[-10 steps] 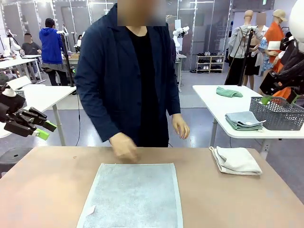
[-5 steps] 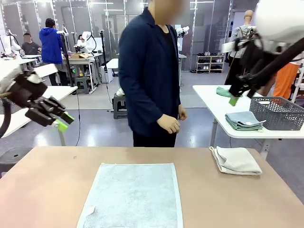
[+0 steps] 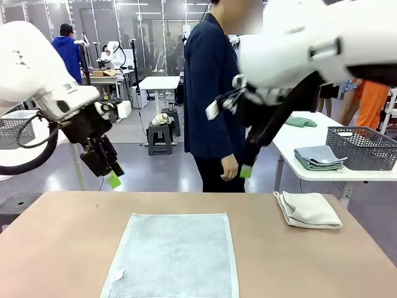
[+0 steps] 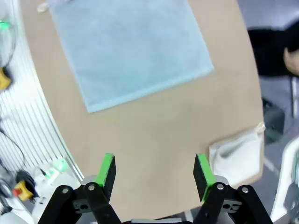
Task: Fold the towels and place them in the basket.
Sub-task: When a person lays out a Towel with hook on the table, fold it in half twice.
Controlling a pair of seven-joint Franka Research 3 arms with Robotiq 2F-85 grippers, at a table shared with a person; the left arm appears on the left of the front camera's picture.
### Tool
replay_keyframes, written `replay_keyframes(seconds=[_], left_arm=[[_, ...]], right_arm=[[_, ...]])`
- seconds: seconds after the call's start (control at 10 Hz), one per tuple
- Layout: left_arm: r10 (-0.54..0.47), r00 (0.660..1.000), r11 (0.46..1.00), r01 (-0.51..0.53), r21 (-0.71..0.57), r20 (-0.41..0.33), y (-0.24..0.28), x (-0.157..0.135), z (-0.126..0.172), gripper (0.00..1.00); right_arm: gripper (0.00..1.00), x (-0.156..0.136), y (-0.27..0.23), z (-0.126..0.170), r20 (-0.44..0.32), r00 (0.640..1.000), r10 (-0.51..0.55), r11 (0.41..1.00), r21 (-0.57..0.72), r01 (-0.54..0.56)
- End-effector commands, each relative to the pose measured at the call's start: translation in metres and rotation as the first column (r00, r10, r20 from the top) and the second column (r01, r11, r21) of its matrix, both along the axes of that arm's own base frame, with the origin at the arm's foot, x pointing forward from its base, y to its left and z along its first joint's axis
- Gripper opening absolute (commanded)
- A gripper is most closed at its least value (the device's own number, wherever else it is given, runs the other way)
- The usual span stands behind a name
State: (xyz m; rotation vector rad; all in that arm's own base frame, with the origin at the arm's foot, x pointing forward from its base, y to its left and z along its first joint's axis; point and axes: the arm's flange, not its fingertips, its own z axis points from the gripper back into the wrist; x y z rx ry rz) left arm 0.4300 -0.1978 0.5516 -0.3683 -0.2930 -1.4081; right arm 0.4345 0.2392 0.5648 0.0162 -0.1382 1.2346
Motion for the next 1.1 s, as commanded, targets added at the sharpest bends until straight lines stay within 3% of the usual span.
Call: replay_keyframes(seconds=[0.0, 0.3, 0.4, 0.6, 1.0], left_arm=[[0.018, 1.0, 0.991, -0.017, 0.132, -0.009, -0.013, -0.001, 0.001, 0.64], [0.064, 0.998, 0.957, -0.06, 0.285, -0.004, -0.025, -0.01, -0.031, 0.64], [0.036, 0.999, 0.956, -0.032, 0.291, -0.008, -0.027, -0.015, -0.04, 0.64], [-0.054, 0.998, 0.956, 0.044, 0.29, 0.028, -0.019, -0.025, -0.059, 0.64], [-0.137, 0.982, 0.912, 0.075, 0.404, 0.127, -0.02, -0.044, -0.094, 0.64]], right_arm=[[0.84, -0.002, 0.014, -0.019, -0.046, 0.982, 0.183, 0.981, -0.058, -0.185], [0.84, -0.024, 0.035, -0.076, -0.055, 0.938, 0.343, 0.939, -0.006, -0.343], [0.84, -0.028, 0.034, -0.091, -0.073, 0.925, 0.373, 0.927, -0.003, -0.374], [0.84, -0.031, 0.028, -0.103, -0.112, 0.901, 0.418, 0.908, 0.048, -0.416], [0.84, -0.031, 0.029, -0.118, -0.135, 0.901, 0.413, 0.911, 0.041, -0.411]])
